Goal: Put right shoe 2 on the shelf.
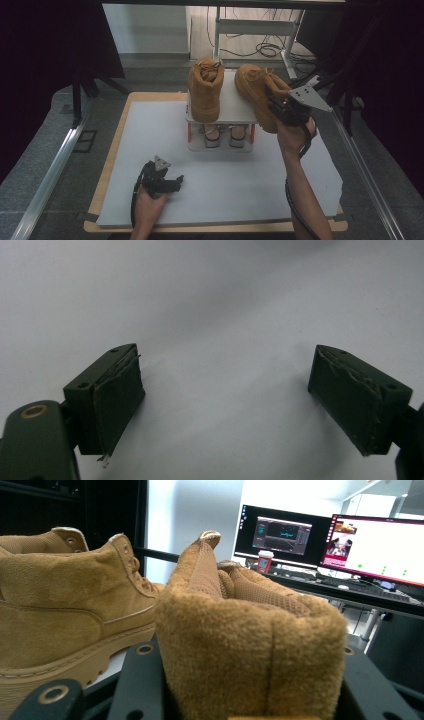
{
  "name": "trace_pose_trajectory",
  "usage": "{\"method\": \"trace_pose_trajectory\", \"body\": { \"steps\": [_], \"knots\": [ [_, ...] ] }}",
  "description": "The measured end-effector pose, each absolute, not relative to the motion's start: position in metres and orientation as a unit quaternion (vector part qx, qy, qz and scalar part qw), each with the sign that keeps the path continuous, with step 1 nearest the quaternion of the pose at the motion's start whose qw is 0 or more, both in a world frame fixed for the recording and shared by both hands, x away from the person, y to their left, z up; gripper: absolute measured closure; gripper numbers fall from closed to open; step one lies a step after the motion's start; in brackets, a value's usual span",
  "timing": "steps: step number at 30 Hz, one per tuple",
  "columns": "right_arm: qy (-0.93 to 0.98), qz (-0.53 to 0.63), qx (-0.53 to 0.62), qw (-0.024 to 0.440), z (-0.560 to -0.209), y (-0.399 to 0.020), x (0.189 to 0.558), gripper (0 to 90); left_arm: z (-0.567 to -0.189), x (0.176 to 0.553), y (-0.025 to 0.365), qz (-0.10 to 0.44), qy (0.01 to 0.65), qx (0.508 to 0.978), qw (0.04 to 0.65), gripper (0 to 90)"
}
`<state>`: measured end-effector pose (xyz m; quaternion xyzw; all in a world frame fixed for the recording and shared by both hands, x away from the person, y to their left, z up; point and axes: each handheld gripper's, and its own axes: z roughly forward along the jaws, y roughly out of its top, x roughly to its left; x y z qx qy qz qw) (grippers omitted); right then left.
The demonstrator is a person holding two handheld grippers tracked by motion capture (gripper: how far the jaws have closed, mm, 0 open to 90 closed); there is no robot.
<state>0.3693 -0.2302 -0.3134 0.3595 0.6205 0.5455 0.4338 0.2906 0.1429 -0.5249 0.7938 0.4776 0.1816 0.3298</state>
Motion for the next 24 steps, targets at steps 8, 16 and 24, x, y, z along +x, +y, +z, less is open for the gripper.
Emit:
{"method": "trace_pose_trajectory", "body": {
  "steps": [8, 16, 24],
  "knots": [
    [0.624, 0.543, 0.361, 0.431, -0.317, -0.215, 0.38, 55.7, -0.525, 0.291, 0.143, 0.182, 0.478, 0.794, 0.33, 14.0],
    [0.627, 0.543, 0.361, 0.427, -0.317, -0.204, 0.392, 55.7, -0.525, 0.291, 0.143, 0.182, 0.477, 0.794, 0.33, 14.0],
    [0.628, 0.542, 0.365, 0.422, -0.32, -0.197, 0.402, 55.6, -0.525, 0.291, 0.143, 0.181, 0.476, 0.796, 0.328, 14.0]
  ]
}}
